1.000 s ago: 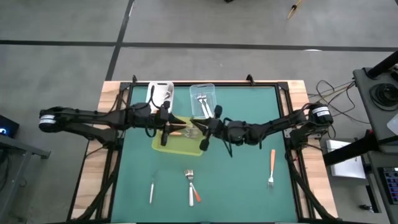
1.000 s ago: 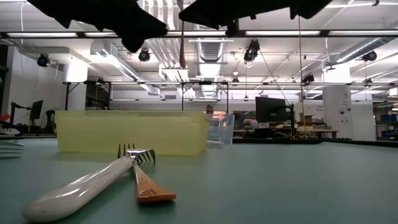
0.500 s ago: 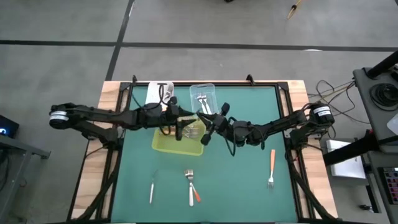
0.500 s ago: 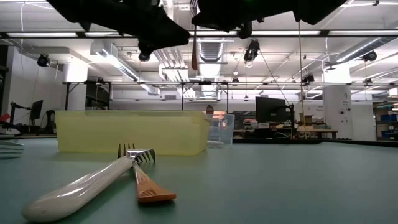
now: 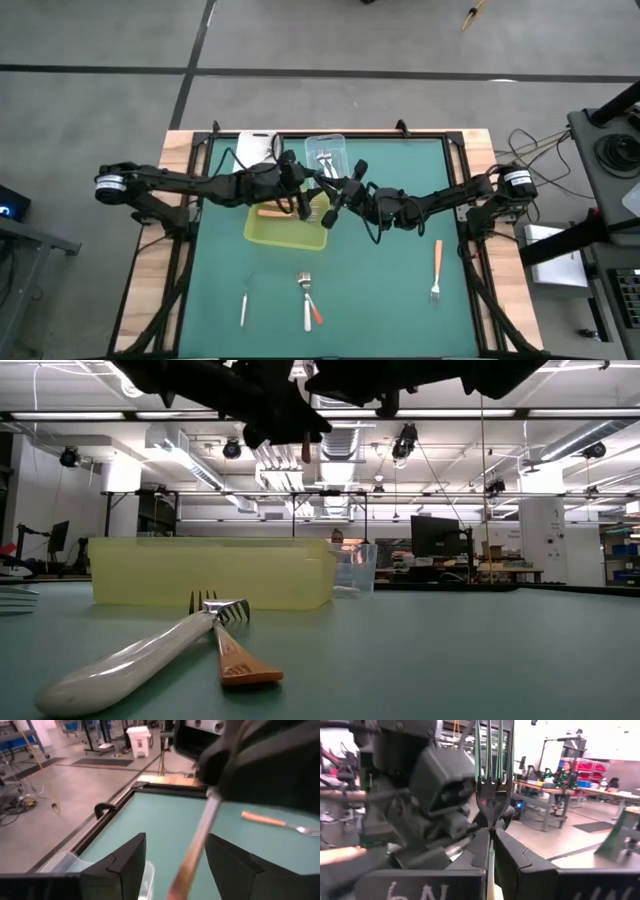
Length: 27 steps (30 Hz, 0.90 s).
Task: Sort silverware by color (type)
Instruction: Put the orange fork into the white bin
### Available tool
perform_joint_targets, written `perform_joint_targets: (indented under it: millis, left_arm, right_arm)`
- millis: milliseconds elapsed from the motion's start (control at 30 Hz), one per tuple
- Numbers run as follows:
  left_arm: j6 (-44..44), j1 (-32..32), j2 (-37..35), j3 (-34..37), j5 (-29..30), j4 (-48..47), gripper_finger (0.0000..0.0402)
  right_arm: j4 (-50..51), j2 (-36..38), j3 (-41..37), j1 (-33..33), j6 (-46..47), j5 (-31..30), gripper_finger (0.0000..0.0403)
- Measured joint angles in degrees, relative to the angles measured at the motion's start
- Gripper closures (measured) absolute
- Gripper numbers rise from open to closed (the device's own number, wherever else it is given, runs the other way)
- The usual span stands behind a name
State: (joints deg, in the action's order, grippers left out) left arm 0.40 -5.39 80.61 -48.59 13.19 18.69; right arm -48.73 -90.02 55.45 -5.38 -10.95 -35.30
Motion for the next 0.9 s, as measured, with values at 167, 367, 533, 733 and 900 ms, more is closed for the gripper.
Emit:
perform_joint_targets:
  millis: [167, 367, 533, 733, 900]
  left_arm:
    - [0.2, 0.0, 0.6, -1.2, 1.7, -2.6, 0.0257]
    - [-0.4, 0.0, -0.9, -0.8, 2.0, -2.2, 0.0373]
    - [-1.0, 0.1, -1.4, -0.7, 2.3, -2.2, 0.0397]
    - [-2.6, 0.0, -1.8, -0.8, 3.1, -2.3, 0.0401]
    - [-4.4, 0.0, -1.8, -0.8, 3.1, -4.4, 0.0401]
  right_arm:
    - [-0.2, 0.0, 0.2, 0.2, 1.3, 2.3, 0.0394]
    - [-0.6, 0.0, 0.2, 0.6, 1.4, 2.3, 0.0394]
    - [-1.1, 0.0, 0.3, 1.1, 2.7, 2.3, 0.0389]
    - [-0.8, 0.0, 0.3, 1.4, 2.8, 2.4, 0.0352]
    - [-0.9, 0.0, 0.3, 1.5, 2.8, 2.4, 0.0323]
